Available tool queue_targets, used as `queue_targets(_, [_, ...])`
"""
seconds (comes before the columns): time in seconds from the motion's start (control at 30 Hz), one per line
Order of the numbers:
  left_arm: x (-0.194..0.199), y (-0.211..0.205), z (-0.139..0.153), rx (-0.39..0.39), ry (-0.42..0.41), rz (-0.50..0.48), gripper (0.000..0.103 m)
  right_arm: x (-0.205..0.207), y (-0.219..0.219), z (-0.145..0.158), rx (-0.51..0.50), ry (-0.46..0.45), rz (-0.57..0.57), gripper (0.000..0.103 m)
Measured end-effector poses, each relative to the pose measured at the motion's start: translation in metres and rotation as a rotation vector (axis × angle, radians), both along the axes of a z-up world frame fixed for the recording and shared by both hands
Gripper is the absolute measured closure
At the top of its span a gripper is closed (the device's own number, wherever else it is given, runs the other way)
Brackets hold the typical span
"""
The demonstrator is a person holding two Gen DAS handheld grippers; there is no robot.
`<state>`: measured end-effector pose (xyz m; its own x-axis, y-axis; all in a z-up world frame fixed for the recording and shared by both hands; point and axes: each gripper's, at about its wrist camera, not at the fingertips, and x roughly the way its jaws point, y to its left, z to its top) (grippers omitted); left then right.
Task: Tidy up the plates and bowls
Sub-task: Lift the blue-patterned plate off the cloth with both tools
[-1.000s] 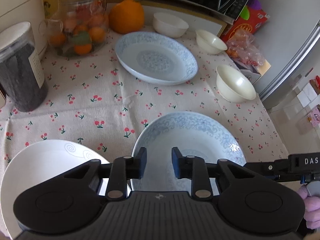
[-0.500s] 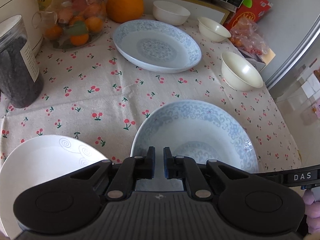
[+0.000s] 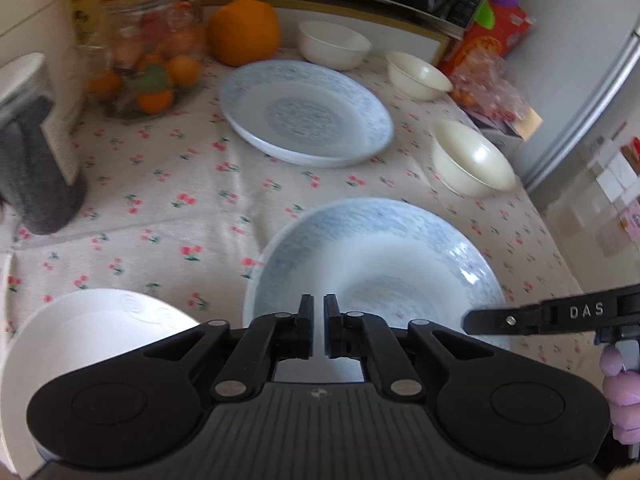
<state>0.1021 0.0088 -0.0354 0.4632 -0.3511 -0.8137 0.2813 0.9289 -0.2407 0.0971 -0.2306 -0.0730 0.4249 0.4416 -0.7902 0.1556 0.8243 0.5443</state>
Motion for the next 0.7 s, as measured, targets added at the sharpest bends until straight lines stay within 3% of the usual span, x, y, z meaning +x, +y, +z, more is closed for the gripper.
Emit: queue_targets(0.7, [0.005,0.006,0.011,-0.05,-0.037,0.024,0.071,0.0,-0.001,-0.012,0.051,0.083,-0.04,0.09])
